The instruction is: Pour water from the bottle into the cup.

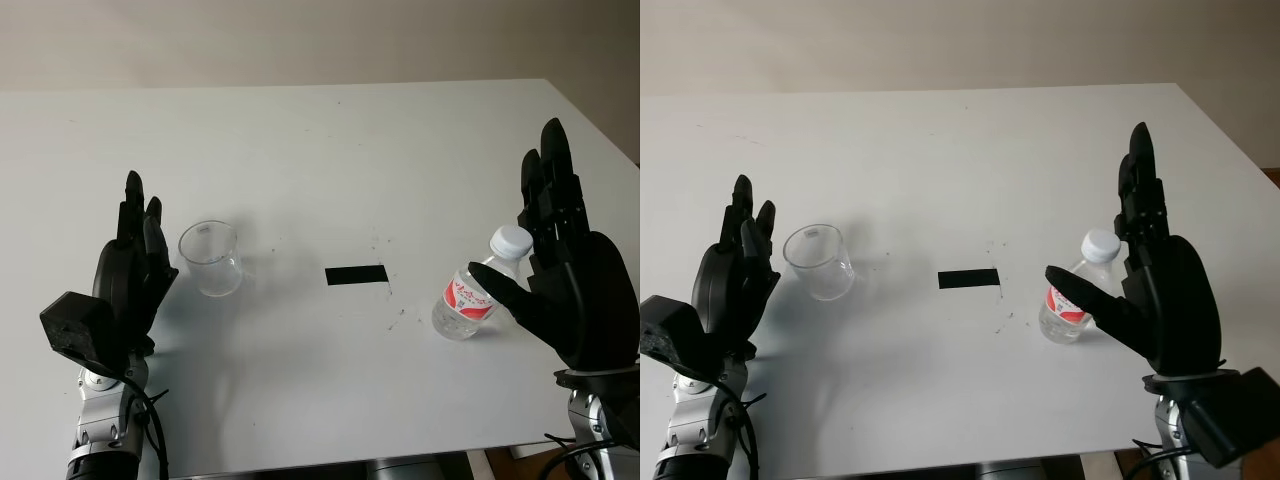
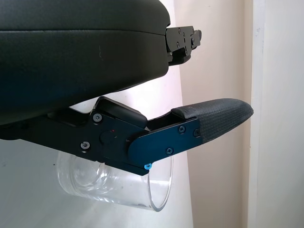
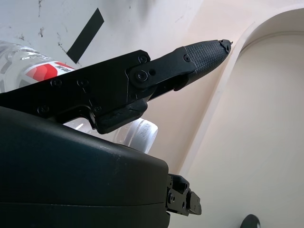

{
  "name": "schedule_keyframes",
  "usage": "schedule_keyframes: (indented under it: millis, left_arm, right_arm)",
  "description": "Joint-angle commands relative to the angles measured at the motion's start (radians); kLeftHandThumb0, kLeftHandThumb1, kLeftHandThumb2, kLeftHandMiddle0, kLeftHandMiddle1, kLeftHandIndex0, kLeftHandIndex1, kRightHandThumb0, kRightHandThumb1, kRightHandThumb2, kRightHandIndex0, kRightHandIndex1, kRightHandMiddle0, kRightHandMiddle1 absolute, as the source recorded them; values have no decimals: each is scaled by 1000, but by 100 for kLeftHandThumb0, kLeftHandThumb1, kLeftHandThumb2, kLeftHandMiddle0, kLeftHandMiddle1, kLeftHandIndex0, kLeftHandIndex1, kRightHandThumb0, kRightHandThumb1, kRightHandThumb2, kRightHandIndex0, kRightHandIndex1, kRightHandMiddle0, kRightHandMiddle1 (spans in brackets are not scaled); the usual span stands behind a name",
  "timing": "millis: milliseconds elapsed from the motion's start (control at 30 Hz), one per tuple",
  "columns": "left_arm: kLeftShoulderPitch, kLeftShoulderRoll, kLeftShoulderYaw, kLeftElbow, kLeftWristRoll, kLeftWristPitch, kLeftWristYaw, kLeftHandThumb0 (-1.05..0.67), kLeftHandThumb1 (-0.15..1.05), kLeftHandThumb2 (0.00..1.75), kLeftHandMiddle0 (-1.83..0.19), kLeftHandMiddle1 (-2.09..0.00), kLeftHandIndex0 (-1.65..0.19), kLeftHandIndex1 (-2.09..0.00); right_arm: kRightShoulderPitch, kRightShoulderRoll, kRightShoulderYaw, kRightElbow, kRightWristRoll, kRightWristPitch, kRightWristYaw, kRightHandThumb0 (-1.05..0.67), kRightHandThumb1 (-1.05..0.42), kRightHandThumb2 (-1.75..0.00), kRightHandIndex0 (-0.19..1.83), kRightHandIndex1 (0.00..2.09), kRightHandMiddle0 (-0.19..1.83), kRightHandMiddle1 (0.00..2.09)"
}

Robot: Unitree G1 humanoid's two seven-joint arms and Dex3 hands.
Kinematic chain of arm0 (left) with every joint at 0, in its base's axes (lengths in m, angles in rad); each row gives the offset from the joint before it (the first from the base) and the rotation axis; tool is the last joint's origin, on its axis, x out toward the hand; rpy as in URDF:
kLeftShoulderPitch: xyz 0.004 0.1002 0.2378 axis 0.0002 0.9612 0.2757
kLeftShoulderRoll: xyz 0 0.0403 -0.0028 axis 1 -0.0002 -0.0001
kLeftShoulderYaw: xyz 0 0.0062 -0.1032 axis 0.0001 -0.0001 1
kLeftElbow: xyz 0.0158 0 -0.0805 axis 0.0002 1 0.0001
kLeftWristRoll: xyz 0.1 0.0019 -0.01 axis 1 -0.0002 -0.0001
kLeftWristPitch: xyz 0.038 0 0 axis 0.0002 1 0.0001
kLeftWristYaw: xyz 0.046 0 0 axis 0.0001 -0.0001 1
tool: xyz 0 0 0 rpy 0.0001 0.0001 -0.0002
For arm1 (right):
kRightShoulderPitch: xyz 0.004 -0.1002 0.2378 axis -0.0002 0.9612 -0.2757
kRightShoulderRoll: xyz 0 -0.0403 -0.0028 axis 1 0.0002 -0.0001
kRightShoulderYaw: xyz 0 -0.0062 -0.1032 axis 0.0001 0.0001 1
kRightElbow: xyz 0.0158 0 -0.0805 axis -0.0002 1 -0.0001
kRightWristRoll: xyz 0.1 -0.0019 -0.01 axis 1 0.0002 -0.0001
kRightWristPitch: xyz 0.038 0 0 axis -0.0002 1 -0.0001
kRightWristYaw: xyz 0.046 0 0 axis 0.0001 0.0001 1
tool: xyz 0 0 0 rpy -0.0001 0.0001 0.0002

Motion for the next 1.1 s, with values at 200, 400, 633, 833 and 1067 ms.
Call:
schedule_keyframes:
  millis: [200, 400, 633, 833, 1067]
  left_arm:
    - [7, 14, 3, -20, 4, 1, 1, -83, 105, 74, 19, -27, 12, 0]
    - [12, 18, 4, -23, 1, 3, -1, -85, 105, 72, 19, -27, 12, 0]
    - [10, 21, 9, -24, -4, 3, -4, -85, 105, 71, 19, -31, 11, 0]
    - [8, 24, 13, -22, -12, 0, -13, -85, 105, 71, 19, -31, 10, 0]
    - [5, 22, 9, -33, -7, 9, -6, -85, 105, 71, 19, -32, 10, 0]
  right_arm:
    - [-4, 10, 14, 49, -16, 23, -22, -89, -104, -6, -19, 0, -19, 0]
    - [-38, 5, 33, 166, -54, 23, -28, -91, -104, -6, -19, 0, -19, 0]
    - [-97, 4, 51, 342, -109, -1, -62, -99, -105, -9, -19, 0, -19, 0]
    - [-128, 6, 51, 463, -107, -81, -61, -97, -105, -11, -19, 0, -19, 0]
    - [-149, 19, 39, 538, -41, -103, -39, -93, -104, -7, -19, 0, -19, 0]
